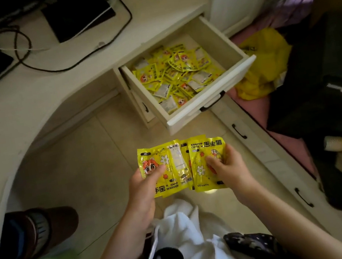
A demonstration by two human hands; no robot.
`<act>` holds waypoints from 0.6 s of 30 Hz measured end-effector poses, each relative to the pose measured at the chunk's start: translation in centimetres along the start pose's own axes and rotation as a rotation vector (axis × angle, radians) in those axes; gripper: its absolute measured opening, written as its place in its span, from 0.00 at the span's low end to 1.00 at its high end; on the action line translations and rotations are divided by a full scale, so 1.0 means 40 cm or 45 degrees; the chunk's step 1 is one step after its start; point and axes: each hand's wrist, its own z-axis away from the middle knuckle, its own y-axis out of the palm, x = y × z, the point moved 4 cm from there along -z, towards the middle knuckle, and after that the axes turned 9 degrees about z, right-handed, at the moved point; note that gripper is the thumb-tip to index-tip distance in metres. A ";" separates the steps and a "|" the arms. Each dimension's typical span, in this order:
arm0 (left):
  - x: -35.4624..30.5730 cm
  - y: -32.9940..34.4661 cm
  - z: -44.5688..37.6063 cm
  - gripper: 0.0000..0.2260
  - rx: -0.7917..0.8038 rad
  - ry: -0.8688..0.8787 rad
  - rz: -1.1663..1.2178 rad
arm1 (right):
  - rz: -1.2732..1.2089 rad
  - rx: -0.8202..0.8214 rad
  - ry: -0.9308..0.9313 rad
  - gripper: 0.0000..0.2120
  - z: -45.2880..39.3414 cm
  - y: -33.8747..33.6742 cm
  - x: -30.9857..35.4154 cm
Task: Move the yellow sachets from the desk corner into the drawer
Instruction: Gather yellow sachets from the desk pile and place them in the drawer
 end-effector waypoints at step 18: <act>-0.256 0.296 -0.355 0.12 0.002 0.043 0.022 | 0.072 -0.007 -0.025 0.09 -0.437 -0.107 0.340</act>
